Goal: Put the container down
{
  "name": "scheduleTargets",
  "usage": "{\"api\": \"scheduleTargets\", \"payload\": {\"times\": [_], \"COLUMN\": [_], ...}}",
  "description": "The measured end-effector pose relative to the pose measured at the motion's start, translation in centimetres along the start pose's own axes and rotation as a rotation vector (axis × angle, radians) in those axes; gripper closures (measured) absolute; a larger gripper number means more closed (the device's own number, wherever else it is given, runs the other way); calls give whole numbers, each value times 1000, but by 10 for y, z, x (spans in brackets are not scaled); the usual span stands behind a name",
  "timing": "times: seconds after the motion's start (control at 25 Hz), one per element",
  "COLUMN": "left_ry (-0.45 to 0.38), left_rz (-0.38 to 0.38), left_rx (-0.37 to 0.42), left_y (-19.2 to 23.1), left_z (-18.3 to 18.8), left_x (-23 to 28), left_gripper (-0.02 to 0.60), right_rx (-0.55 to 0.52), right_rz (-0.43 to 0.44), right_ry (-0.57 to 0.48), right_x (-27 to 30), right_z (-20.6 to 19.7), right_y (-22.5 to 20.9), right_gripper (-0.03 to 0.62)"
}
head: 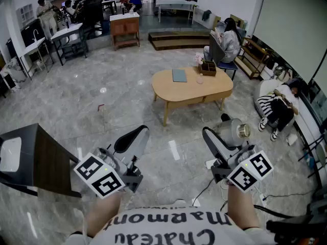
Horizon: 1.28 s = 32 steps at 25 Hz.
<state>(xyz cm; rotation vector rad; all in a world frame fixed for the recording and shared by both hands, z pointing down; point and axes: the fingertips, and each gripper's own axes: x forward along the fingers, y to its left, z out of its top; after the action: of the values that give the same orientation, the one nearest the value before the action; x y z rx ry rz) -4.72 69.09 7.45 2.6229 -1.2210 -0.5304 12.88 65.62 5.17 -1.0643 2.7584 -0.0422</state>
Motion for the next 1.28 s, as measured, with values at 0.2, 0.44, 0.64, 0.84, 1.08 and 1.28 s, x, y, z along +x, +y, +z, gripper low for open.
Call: {"api": "scheduleTargets", "payload": {"times": [0.2,0.44,0.64,0.84,1.08,1.28], "left_ry": [10,44,78,64,14,-15], "left_rz": [-5,5,84,128,188,227], "left_rx": [-4,-2,41,46,2,-1], "left_y": [6,20,55,96,149,185], "left_z": [-1,-12,-20,-19,-24,-34], "left_x": [-5,-1,22,64,125,186], "left_gripper": [566,566,566,566,566,566], "right_rx": [6,36,36,60,77,78], "right_rz": [-36,-57,-93,-103,-46,-5], "right_ry": [5,14,63,82,92,107], "right_x": [4,11,35,72,121,156], "right_z": [-8,-19,-36,-44,-53,-60], "right_y": [0,-9,-37,-93,-171,-225], "right_gripper": [266,266,266,266,266,266]}}
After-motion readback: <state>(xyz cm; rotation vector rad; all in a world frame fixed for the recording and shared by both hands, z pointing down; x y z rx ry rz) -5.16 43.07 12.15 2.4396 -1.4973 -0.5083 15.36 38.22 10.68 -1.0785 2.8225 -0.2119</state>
